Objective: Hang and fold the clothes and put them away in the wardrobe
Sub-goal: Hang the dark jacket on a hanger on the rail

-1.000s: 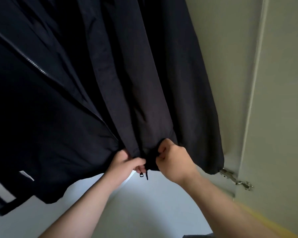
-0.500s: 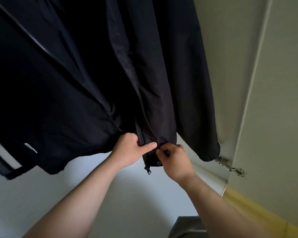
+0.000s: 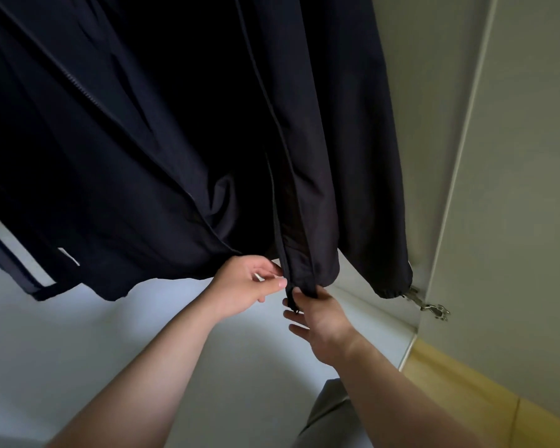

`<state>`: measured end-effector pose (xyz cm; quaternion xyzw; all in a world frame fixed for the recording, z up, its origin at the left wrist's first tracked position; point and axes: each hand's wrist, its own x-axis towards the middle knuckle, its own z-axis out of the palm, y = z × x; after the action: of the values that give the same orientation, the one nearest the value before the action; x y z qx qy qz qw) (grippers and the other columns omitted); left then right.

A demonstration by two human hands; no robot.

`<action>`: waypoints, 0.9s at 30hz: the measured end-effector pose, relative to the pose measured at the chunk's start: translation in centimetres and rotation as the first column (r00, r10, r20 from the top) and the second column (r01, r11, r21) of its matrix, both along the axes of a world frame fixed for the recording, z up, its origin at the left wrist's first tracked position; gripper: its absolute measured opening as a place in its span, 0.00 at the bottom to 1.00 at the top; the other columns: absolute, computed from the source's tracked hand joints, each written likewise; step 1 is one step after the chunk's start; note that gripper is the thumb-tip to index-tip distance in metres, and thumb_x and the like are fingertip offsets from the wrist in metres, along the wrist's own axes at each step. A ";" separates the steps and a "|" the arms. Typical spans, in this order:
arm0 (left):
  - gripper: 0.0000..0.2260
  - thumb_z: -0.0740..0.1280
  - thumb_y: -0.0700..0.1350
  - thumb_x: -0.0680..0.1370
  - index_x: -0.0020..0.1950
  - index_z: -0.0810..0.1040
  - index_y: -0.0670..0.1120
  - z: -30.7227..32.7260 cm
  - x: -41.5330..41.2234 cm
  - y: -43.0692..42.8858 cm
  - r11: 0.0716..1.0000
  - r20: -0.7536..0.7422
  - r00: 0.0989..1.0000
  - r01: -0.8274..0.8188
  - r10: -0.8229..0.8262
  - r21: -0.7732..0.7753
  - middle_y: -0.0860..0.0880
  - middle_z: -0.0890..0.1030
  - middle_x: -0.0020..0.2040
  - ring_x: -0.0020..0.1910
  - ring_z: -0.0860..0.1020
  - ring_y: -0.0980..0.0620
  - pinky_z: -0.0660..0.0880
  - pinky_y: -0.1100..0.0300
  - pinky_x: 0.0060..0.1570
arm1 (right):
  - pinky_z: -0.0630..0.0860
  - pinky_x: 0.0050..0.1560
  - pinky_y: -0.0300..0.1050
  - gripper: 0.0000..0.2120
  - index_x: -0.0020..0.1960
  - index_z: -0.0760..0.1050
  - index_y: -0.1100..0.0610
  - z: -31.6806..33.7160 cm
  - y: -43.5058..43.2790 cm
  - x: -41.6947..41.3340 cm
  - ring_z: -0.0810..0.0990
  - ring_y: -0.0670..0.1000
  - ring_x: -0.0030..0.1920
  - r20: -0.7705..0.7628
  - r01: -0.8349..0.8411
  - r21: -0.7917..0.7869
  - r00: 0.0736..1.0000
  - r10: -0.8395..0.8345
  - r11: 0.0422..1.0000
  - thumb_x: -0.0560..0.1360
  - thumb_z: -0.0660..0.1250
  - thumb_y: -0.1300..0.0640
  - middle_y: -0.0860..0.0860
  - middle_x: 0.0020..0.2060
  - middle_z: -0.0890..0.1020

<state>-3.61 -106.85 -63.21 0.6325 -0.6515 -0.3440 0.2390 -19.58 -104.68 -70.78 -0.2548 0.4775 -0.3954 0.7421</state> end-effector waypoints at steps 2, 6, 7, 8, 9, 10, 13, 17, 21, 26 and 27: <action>0.05 0.76 0.45 0.75 0.50 0.85 0.51 -1.1 1.6 0.3 0.986 -0.095 0.989 -0.100 0.113 0.131 0.52 0.86 0.45 0.33 0.80 0.55 0.73 0.64 0.34 | 0.82 0.56 0.53 0.07 0.59 0.76 0.54 -0.4 -0.2 0.1 0.86 0.55 0.52 0.042 0.037 0.022 0.998 -0.038 0.999 0.82 0.66 0.53 0.55 0.52 0.85; 0.12 0.75 0.42 0.75 0.57 0.81 0.41 -3.2 4.8 0.8 0.738 -0.485 0.580 -0.353 0.655 0.575 0.39 0.84 0.57 0.35 0.79 0.52 0.75 0.62 0.36 | 0.83 0.43 0.46 0.05 0.56 0.77 0.59 -0.9 -0.5 0.2 0.87 0.53 0.43 -0.026 0.079 0.022 0.997 -0.078 0.997 0.80 0.67 0.62 0.56 0.46 0.86; 0.14 0.75 0.41 0.75 0.58 0.79 0.41 -3.6 5.3 0.9 0.700 -0.564 0.421 -0.340 0.710 0.628 0.37 0.83 0.59 0.37 0.80 0.52 0.76 0.61 0.36 | 0.84 0.42 0.44 0.04 0.53 0.78 0.60 -1.0 -0.5 0.2 0.86 0.52 0.40 -0.066 0.091 0.029 0.994 -0.089 0.995 0.79 0.68 0.64 0.55 0.43 0.86; 0.14 0.75 0.41 0.74 0.57 0.78 0.41 -4.0 5.7 0.9 0.692 -0.631 0.287 -0.326 0.721 0.644 0.38 0.81 0.59 0.38 0.81 0.52 0.77 0.62 0.36 | 0.84 0.41 0.43 0.03 0.51 0.79 0.61 -1.2 -0.5 0.3 0.84 0.51 0.36 -0.105 0.110 0.042 0.989 -0.105 0.993 0.78 0.69 0.65 0.54 0.39 0.86; 0.14 0.76 0.41 0.73 0.57 0.78 0.41 -4.2 6.0 1.0 0.709 -0.690 0.187 -0.311 0.699 0.633 0.38 0.80 0.60 0.39 0.81 0.52 0.77 0.62 0.35 | 0.84 0.41 0.43 0.02 0.48 0.80 0.61 -1.4 -0.5 0.4 0.83 0.50 0.34 -0.137 0.133 0.059 0.983 -0.124 0.989 0.77 0.70 0.66 0.53 0.35 0.85; 0.14 0.76 0.41 0.72 0.56 0.79 0.41 -4.3 6.0 1.0 0.738 -0.742 0.120 -0.290 0.660 0.609 0.40 0.80 0.60 0.39 0.81 0.53 0.77 0.63 0.34 | 0.84 0.43 0.44 0.02 0.45 0.80 0.62 -1.6 -0.5 0.5 0.82 0.50 0.31 -0.161 0.156 0.082 0.977 -0.142 0.984 0.76 0.71 0.67 0.52 0.31 0.84; 0.13 0.76 0.40 0.71 0.52 0.80 0.41 -3.9 5.3 0.8 0.811 -0.829 0.047 -0.246 0.558 0.531 0.45 0.80 0.52 0.38 0.80 0.53 0.77 0.63 0.35 | 0.84 0.45 0.45 0.05 0.41 0.79 0.63 -2.0 -0.6 0.7 0.81 0.49 0.29 -0.183 0.196 0.154 0.969 -0.167 0.969 0.75 0.72 0.67 0.52 0.27 0.83; 0.10 0.76 0.37 0.69 0.48 0.81 0.40 -3.6 4.2 0.4 0.842 -0.860 0.049 -0.235 0.508 0.485 0.45 0.83 0.45 0.41 0.83 0.51 0.80 0.61 0.40 | 0.83 0.54 0.50 0.04 0.43 0.78 0.64 -1.9 -0.5 1.2 0.81 0.49 0.25 -0.124 0.201 0.240 0.977 -0.176 0.950 0.75 0.72 0.69 0.53 0.25 0.82; 0.08 0.77 0.36 0.68 0.46 0.85 0.42 -4.2 3.8 0.9 0.855 -0.862 0.128 -0.261 0.491 0.448 0.47 0.84 0.48 0.41 0.83 0.53 0.81 0.61 0.43 | 0.83 0.53 0.48 0.04 0.46 0.79 0.66 -1.9 0.0 1.8 0.82 0.52 0.29 -0.062 0.168 0.293 0.986 -0.157 0.941 0.74 0.72 0.71 0.55 0.27 0.83; 0.04 0.76 0.39 0.72 0.46 0.87 0.45 -4.6 3.8 2.0 0.883 -0.850 0.296 -0.322 0.435 0.340 0.47 0.85 0.49 0.43 0.83 0.52 0.81 0.61 0.46 | 0.82 0.34 0.40 0.05 0.49 0.80 0.69 -1.0 0.2 2.7 0.84 0.53 0.32 0.117 0.093 0.271 0.985 -0.129 0.958 0.74 0.71 0.73 0.59 0.35 0.85; 0.03 0.75 0.39 0.73 0.46 0.86 0.44 -4.7 3.8 2.2 0.882 -0.835 0.335 -0.345 0.436 0.321 0.47 0.85 0.48 0.43 0.83 0.51 0.81 0.61 0.45 | 0.81 0.35 0.40 0.05 0.50 0.80 0.70 -0.6 0.2 2.9 0.84 0.52 0.33 0.166 0.084 0.256 0.978 -0.129 0.963 0.74 0.71 0.73 0.59 0.36 0.85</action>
<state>0.23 -104.67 -67.90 0.5019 -0.2401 -0.5833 0.5918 -16.63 -104.47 -71.39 -0.0971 0.4668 -0.3935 0.7860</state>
